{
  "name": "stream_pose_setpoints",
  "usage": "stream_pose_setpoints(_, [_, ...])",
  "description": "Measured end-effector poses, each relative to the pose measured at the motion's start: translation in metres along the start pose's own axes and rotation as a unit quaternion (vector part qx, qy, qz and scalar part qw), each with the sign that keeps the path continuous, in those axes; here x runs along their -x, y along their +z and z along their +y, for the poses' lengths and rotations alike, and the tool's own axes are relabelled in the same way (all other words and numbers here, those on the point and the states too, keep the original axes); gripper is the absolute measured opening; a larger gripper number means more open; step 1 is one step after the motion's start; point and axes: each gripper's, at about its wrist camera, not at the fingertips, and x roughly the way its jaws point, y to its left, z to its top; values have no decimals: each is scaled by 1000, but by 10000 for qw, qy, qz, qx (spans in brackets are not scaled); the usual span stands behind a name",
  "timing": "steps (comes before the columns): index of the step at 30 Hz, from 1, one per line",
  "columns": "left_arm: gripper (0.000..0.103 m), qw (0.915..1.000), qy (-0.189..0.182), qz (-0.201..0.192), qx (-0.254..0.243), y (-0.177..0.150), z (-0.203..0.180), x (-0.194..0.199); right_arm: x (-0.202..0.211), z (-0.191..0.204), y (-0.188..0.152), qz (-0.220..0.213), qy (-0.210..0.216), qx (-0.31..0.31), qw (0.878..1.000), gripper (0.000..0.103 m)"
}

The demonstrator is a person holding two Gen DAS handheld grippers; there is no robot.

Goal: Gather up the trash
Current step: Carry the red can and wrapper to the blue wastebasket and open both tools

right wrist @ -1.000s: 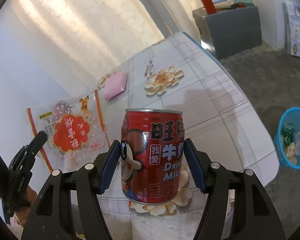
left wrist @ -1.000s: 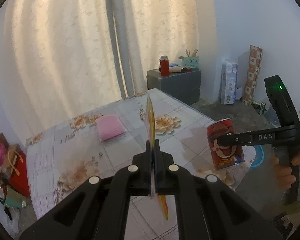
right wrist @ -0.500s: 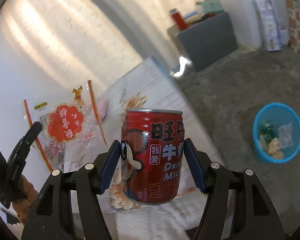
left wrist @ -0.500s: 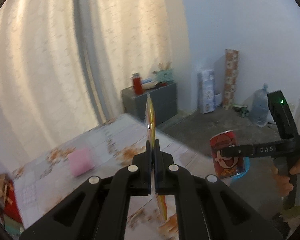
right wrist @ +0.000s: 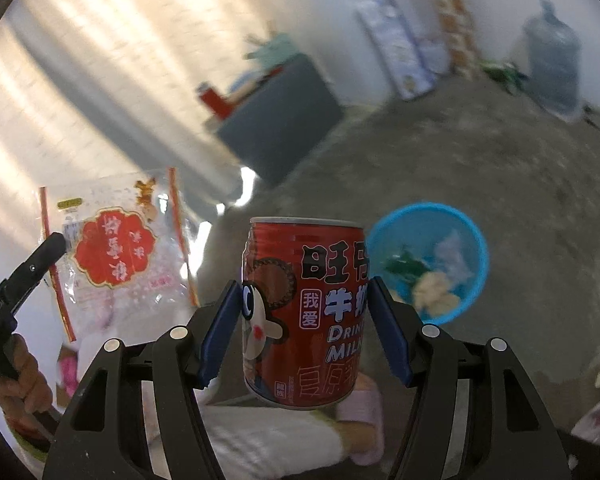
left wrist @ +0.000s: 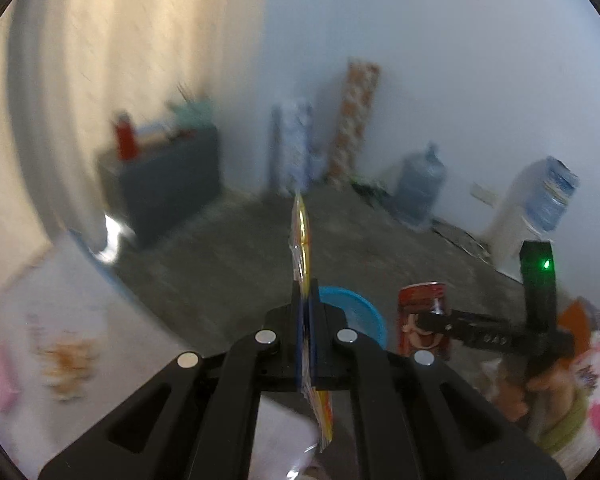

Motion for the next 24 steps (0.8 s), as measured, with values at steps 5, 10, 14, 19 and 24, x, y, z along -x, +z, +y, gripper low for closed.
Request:
stream_pose_setpoints(5, [2, 9936, -327, 1053, 233, 11, -29, -112, -33, -55, 0, 183, -206, -564, 9980, 61])
stream_pose_setpoints(10, [2, 9765, -275, 2099, 403, 3, -55, -230, -68, -103, 3, 452, -325, -1013, 9933, 61])
stream_pose_setpoints(14, [2, 9610, -144, 2697, 600, -12, -59, -298, -95, -128, 4, 671, -396, -1270, 9888, 61])
stream_pose_setpoints(19, [3, 9417, -157, 3162, 1142, -36, -44, -362, -132, -148, 15, 844, -500, -1376, 9856, 61])
stream_pose_setpoints(24, [50, 9250, 106, 3539, 1376, -64, -22, -389, -175, -159, 16, 1175, -606, -1210, 9838, 62])
